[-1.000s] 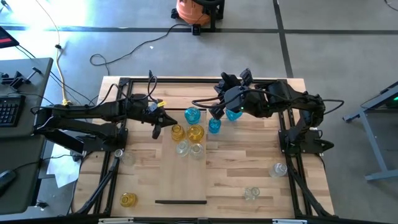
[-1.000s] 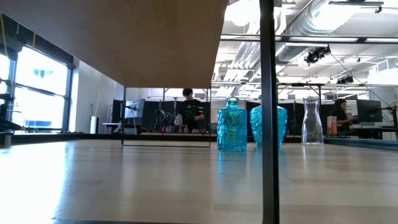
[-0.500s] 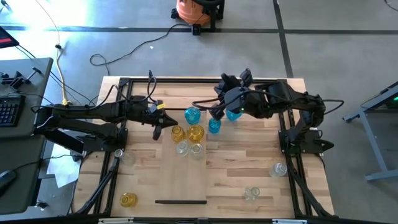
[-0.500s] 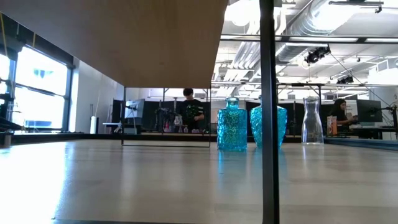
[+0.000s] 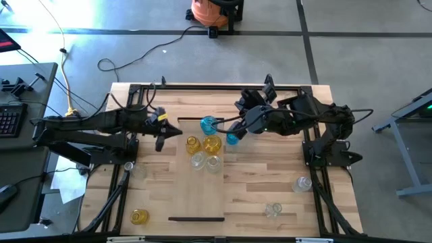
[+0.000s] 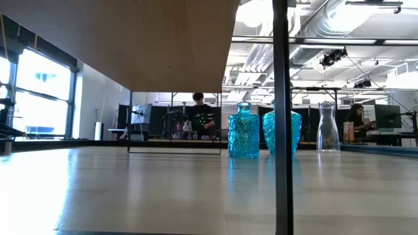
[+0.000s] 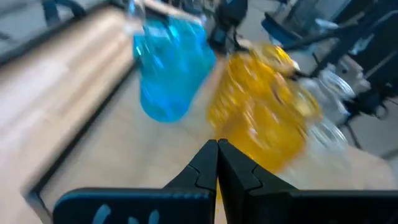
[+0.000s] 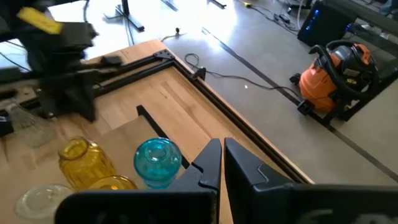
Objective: Sort vases onto shelf
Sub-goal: Put the bottom blue vase on the shelf to align with the other blue vase
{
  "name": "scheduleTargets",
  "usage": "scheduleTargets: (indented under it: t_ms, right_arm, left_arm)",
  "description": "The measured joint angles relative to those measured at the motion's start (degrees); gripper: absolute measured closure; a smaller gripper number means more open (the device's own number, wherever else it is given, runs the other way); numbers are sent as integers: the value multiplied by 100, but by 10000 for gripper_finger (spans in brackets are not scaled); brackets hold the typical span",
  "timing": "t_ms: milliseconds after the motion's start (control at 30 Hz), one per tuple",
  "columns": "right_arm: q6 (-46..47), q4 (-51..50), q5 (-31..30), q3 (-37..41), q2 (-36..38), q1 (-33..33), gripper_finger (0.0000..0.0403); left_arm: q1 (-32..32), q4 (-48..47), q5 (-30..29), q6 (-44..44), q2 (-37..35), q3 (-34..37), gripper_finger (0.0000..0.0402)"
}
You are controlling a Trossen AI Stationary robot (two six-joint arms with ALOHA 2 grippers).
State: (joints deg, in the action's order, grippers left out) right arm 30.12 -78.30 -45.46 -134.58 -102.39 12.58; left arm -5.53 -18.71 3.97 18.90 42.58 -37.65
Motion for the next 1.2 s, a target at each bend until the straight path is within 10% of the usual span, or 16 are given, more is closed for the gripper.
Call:
scheduleTargets:
  t_ms: [533, 1200]
  right_arm:
    - [128, -250, -149, 0, 0, -69, 403]
    - [-56, -291, -149, 0, 2, -68, 403]
  left_arm:
    - [1852, -836, -401, 1409, -179, 7, 402]
    - [2652, 999, -1196, 1707, 1526, 9, 402]
